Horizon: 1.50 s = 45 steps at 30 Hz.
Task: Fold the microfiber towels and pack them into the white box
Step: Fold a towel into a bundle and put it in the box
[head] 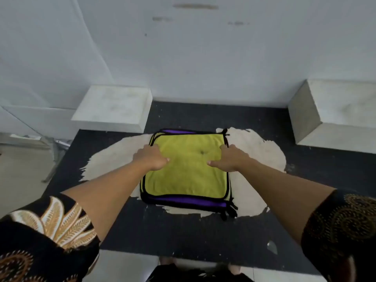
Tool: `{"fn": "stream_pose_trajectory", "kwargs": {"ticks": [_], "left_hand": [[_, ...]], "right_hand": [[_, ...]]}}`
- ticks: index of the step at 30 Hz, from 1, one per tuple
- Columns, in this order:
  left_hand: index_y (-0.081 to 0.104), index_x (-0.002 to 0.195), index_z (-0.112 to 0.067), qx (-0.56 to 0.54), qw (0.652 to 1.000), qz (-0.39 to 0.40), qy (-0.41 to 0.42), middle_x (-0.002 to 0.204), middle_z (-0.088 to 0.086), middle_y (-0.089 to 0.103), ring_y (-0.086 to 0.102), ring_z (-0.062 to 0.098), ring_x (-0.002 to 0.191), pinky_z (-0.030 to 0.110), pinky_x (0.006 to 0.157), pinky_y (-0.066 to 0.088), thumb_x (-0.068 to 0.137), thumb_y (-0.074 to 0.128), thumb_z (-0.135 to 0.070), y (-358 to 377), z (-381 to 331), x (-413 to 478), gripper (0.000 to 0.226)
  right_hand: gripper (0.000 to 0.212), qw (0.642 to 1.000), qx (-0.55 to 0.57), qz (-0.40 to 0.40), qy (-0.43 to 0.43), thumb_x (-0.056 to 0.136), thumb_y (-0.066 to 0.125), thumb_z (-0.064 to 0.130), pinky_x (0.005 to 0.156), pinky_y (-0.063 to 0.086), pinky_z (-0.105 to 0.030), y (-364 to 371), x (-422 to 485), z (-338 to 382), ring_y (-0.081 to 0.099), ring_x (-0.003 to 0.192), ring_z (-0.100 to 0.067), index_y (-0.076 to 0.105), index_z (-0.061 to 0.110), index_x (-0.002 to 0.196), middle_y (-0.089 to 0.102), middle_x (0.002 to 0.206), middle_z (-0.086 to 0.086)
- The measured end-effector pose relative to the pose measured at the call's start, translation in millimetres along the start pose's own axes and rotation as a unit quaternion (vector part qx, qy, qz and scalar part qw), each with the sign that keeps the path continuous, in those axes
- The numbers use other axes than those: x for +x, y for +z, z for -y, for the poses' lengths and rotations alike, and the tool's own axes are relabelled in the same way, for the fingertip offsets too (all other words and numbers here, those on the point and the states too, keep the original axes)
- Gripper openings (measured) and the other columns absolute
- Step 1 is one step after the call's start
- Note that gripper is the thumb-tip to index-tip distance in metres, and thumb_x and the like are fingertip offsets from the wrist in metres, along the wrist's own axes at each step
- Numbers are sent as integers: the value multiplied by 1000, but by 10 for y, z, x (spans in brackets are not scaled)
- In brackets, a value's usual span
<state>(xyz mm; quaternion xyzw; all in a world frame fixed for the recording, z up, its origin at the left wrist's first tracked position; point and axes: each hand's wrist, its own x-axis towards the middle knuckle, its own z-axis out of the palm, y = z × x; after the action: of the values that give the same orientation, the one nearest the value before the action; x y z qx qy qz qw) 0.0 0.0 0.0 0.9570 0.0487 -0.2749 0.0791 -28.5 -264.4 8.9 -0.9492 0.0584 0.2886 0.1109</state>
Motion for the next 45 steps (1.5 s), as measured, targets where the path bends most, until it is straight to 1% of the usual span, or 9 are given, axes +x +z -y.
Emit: {"fn": "stream_pose_trajectory", "kwargs": {"ticks": [10,16,20,24,28,35,38,42,45], "left_hand": [[32,142,-14,-51,992,-37,-106,134,14,42,52,34,116,39,84,46,84,67,-35,510,154,-109,71],[44,127,-12,-24,988,-106,-110,128,12,43,47,32,115,39,82,45,82,72,-38,617,173,-165,59],[48,121,-11,-41,989,-100,-105,121,11,53,56,31,107,37,77,47,83,72,-31,637,143,-176,49],[38,132,-11,-59,986,-87,-129,126,12,52,58,33,109,38,79,46,82,73,-31,600,106,-187,63],[38,133,-11,-53,982,-71,-165,131,13,48,54,33,114,38,85,47,81,74,-30,583,70,-182,67],[51,124,-12,-27,983,-51,-175,129,10,43,51,29,113,36,86,48,80,75,-32,570,67,-135,54],[53,117,-14,19,984,-108,-141,123,10,54,52,29,111,38,89,44,81,74,-31,615,78,-150,45],[41,114,-13,-108,972,-164,-128,109,10,60,61,33,95,39,70,44,87,67,-21,683,40,-228,39],[43,120,-9,-169,959,-127,-190,112,13,62,61,35,100,38,72,43,93,59,-26,699,60,-263,35]], "right_hand": [[44,996,12,-91,17,86,65,34,86,42,-40,531,-70,47,42,114,-32,49,12,121,39,130,-13],[42,988,47,-136,49,86,65,12,63,40,-34,678,-114,64,43,83,-24,43,11,122,37,122,-13],[43,982,93,-147,78,87,63,9,60,40,-34,710,-132,84,43,66,-21,39,13,122,38,121,-13],[48,979,97,-151,100,83,64,8,65,39,-33,728,-149,119,38,86,-22,37,14,122,41,122,-12],[54,972,130,-140,134,86,61,6,65,39,-34,725,-136,148,42,84,-24,32,10,131,44,120,-12],[16,963,167,-145,154,88,50,6,64,45,-35,801,-91,131,59,85,-27,39,12,99,61,93,-9],[14,967,163,-119,155,86,53,11,66,47,-32,801,-106,122,58,88,-25,55,11,100,61,97,-6],[8,964,176,-132,152,87,56,18,62,42,-31,795,-137,83,53,78,-23,51,15,92,50,80,1],[14,944,257,-141,149,92,51,18,64,42,-31,820,-105,67,53,81,-24,52,11,103,56,89,-4]]}}
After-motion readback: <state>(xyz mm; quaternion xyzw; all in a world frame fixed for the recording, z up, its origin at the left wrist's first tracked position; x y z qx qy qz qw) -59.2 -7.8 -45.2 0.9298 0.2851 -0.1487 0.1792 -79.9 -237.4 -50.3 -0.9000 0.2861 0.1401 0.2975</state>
